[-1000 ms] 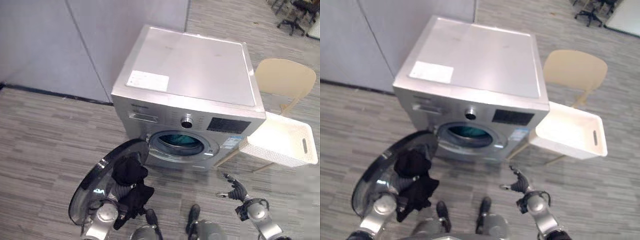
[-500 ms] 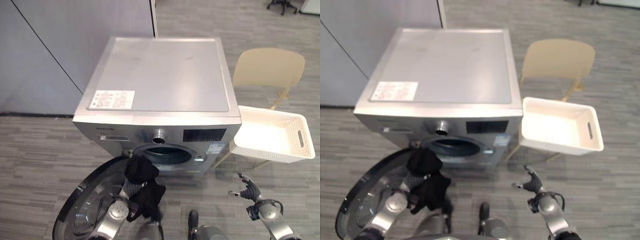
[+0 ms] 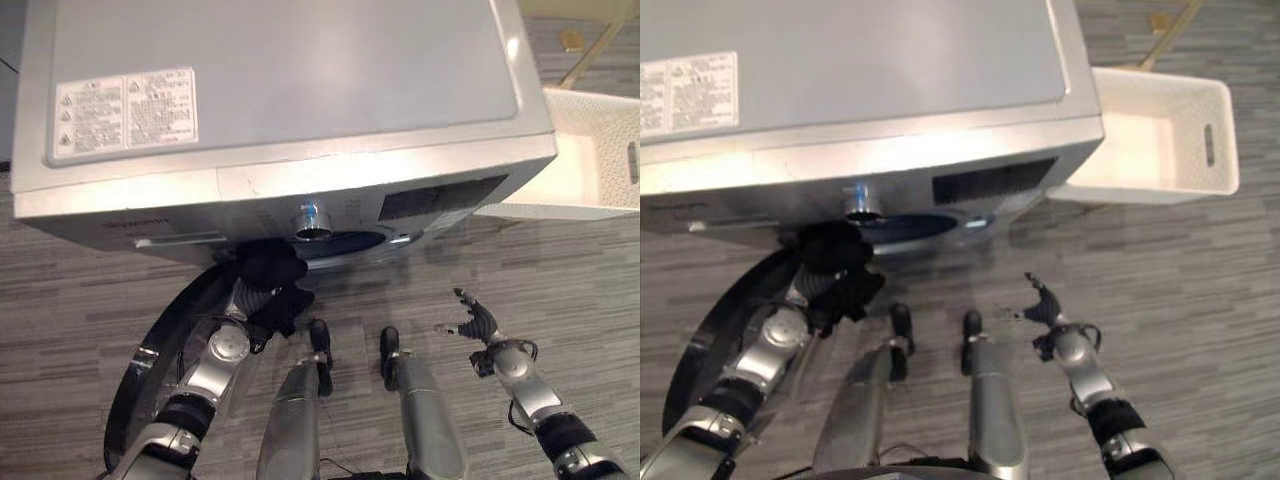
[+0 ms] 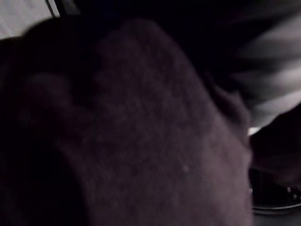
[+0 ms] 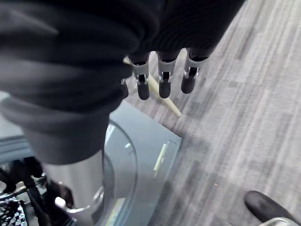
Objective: Grab the laundry basket,head to the washer,open it,put in the laundry and shut it.
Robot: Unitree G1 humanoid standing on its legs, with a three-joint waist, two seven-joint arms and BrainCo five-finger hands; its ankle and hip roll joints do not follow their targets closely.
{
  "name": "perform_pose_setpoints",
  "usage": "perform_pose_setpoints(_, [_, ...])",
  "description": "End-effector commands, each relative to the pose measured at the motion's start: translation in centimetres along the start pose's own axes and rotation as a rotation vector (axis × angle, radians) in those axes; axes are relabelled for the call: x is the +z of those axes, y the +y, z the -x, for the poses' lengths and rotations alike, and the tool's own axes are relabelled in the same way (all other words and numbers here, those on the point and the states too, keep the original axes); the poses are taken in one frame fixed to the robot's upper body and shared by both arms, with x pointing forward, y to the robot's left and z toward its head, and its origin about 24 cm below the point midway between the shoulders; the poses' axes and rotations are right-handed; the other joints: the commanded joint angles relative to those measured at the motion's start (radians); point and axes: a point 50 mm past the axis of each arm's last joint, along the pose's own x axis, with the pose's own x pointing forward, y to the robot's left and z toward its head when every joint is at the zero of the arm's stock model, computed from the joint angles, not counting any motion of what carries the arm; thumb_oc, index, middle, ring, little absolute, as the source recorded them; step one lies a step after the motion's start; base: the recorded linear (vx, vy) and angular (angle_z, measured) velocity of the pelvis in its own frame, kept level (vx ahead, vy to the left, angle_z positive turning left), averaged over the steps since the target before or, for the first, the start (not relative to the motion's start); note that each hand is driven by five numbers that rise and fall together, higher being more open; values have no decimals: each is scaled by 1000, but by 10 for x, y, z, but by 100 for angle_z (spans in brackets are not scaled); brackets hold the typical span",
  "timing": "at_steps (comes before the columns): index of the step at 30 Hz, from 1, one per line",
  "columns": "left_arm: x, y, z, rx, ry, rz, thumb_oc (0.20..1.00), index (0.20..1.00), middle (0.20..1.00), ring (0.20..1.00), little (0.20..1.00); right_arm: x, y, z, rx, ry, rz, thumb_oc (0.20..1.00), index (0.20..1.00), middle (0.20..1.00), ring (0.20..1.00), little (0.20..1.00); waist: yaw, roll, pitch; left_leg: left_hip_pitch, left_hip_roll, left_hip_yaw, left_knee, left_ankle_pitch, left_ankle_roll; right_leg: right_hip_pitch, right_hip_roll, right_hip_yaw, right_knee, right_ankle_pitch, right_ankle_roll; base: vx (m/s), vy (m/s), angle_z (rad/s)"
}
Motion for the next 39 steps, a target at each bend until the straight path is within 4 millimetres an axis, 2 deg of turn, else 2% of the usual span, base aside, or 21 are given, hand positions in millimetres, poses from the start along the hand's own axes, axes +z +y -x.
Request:
perform_pose_setpoints(1, [35, 1, -5, 62, -173, 45, 200, 200, 200, 200, 200, 16, -9, 4, -63, -103, -43, 1000, 1000, 1000, 1000, 1000, -15, 30, -72, -107, 72, -36, 203, -114, -9, -95, 34, -3, 3, 24, 7, -88, -48, -10])
perform_pose_setpoints(4, [71, 24, -21, 170, -285, -12, 200, 200, 200, 200, 200, 49, -24, -4, -125, -240, -44, 1000, 1000, 1000, 1000, 1000, -29, 43, -56, -273, 96, -56, 354, -150, 0, -255, 45, 5, 139, -18, -10, -96, -56, -8])
perform_pose_setpoints(5, [95, 44, -30, 261, -354, -63, 200, 200, 200, 200, 200, 67, -31, -5, -156, -323, -63, 1000, 1000, 1000, 1000, 1000, -39, 49, -47, -349, 111, -78, 434, -178, 11, -336, 54, 7, 209, -42, -16, -55, -32, -17])
perform_pose_setpoints(6, [96, 44, -30, 263, -356, -63, 200, 200, 200, 200, 200, 68, -31, -5, -158, -324, -64, 1000, 1000, 1000, 1000, 1000, -38, 51, -49, -359, 112, -79, 442, -182, 11, -344, 54, 7, 216, -45, -16, -34, -32, -22])
perform_pose_setpoints(7, [107, 57, -33, 311, -387, -93, 200, 200, 200, 200, 200, 74, -35, -4, -170, -358, -66, 1000, 1000, 1000, 1000, 1000, -44, 54, -46, -398, 121, -92, 485, -197, 15, -383, 58, 12, 257, -58, -20, 11, -32, -17])
perform_pose_setpoints(8, [136, 84, -39, 418, -456, -167, 200, 200, 200, 200, 200, 83, -41, -2, -181, -415, -69, 1000, 1000, 1000, 1000, 1000, -58, 59, -41, -455, 138, -109, 549, -223, 24, -443, 60, 15, 316, -80, -25, 12, -48, -14])
perform_pose_setpoints(9, [150, 98, -41, 466, -487, -202, 200, 200, 200, 200, 200, 86, -45, 0, -186, -436, -61, 1000, 1000, 1000, 1000, 1000, -64, 61, -38, -488, 143, -120, 586, -237, 29, -471, 63, 17, 346, -90, -29, 19, -35, -16])
perform_pose_setpoints(10, [151, 99, -41, 466, -490, -203, 200, 200, 200, 200, 200, 87, -45, 0, -188, -438, -62, 1000, 1000, 1000, 1000, 1000, -63, 62, -38, -495, 143, -122, 592, -240, 29, -478, 63, 16, 351, -93, -29, 25, -28, -18])
perform_pose_setpoints(13, [204, 142, -41, 617, -581, -310, 200, 200, 200, 200, 200, 94, -54, 6, -188, -495, -95, 1000, 1000, 1000, 1000, 1000, -84, 75, -30, -577, 149, -152, 680, -275, 42, -562, 68, 18, 441, -127, -36, 14, -27, -4])
perform_pose_setpoints(14, [229, 164, -36, 704, -619, -392, 200, 200, 200, 200, 200, 96, -61, 10, -194, -521, -112, 1000, 1000, 1000, 1000, 1000, -96, 84, -24, -604, 147, -159, 712, -288, 46, -588, 68, 16, 469, -131, -37, 8, -20, 8])
perform_pose_setpoints(15, [231, 164, -36, 705, -623, -394, 200, 200, 200, 200, 200, 97, -61, 10, -196, -523, -115, 1000, 1000, 1000, 1000, 1000, -94, 83, -23, -609, 147, -161, 716, -290, 46, -592, 68, 15, 473, -133, -37, -2, -18, 5])
perform_pose_setpoints(18, [280, 192, -26, 816, -684, -482, 200, 200, 200, 200, 200, 108, -66, 13, -178, -584, -203, 1000, 1000, 1000, 1000, 1000, -106, 89, -26, -672, 142, -170, 747, -293, 47, -650, 75, 10, 498, -131, -36, 0, 0, 0])
perform_pose_setpoints(20, [301, 212, -13, 903, -708, -526, 200, 200, 200, 200, 200, 108, -66, 15, -162, -592, -189, 1000, 1000, 1000, 1000, 1000, -114, 97, -34, -716, 137, -175, 758, -289, 40, -690, 76, 7, 505, -124, -30, 7, -20, 1])
perform_pose_setpoints(22, [322, 221, -3, 991, -753, -575, 200, 200, 200, 200, 200, 109, -64, 16, -144, -604, -161, 1000, 1000, 1000, 1000, 1000, -117, 99, -50, -755, 137, -181, 771, -285, 35, -727, 78, 2, 518, -120, -30, 27, -47, 2])
perform_pose_setpoints(27, [336, 242, 10, 1117, -691, -819, 200, 200, 200, 200, 200, 107, -67, 22, -98, -615, -119, 1000, 1000, 1000, 1000, 1000, -126, 97, -65, -814, 150, -193, 830, -297, 31, -785, 85, -2, 564, -121, -32, 43, -16, -2])
perform_pose_setpoints(28, [354, 246, 16, 1119, -666, -927, 589, 589, 589, 589, 589, 109, -72, 22, -103, -617, -105, 1000, 1000, 1000, 1000, 1000, -126, 102, -64, -847, 153, -197, 851, -300, 32, -808, 90, -4, 575, -119, -32, 7, 5, -8])
perform_pose_setpoints(29, [355, 246, 16, 1120, -668, -929, 900, 900, 900, 900, 900, 109, -72, 22, -104, -618, -106, 1000, 1000, 1000, 1000, 1000, -125, 101, -64, -849, 153, -198, 852, -301, 32, -809, 90, -5, 575, -120, -32, -12, -10, -6])
perform_pose_setpoints(30, [358, 247, 15, 1104, -636, -948, 1000, 1000, 1000, 1000, 1000, 112, -72, 24, -86, -631, -90, 1000, 1000, 1000, 1000, 1000, -124, 103, -66, -861, 152, -200, 847, -298, 29, -816, 88, -8, 568, -116, -29, 0, 0, 0])
perform_pose_setpoints(33, [357, 236, 5, 1013, -623, -940, 1000, 1000, 1000, 1000, 1000, 111, -68, 24, -67, -617, -63, 1000, 1000, 1000, 1000, 1000, -117, 106, -85, -864, 146, -203, 834, -289, 26, -817, 86, -17, 554, -110, -27, -1, -38, 3])
perform_pose_setpoints(36, [330, 225, -19, 856, -498, -975, 1000, 1000, 1000, 1000, 1000, 104, -64, 20, -56, -578, -46, 1000, 1000, 1000, 1000, 1000, -110, 103, -103, -857, 143, -206, 843, -288, 23, -811, 91, -23, 562, -112, -30, 9, -23, 0])
perform_pose_setpoints(39, [323, 216, -28, 789, -467, -1016, 1000, 1000, 1000, 1000, 1000, 103, -63, 18, -50, -567, -39, 1000, 1000, 1000, 1000, 1000, -109, 103, -109, -851, 144, -207, 847, -291, 20, -807, 92, -22, 566, -116, -31, 2, -11, 0])
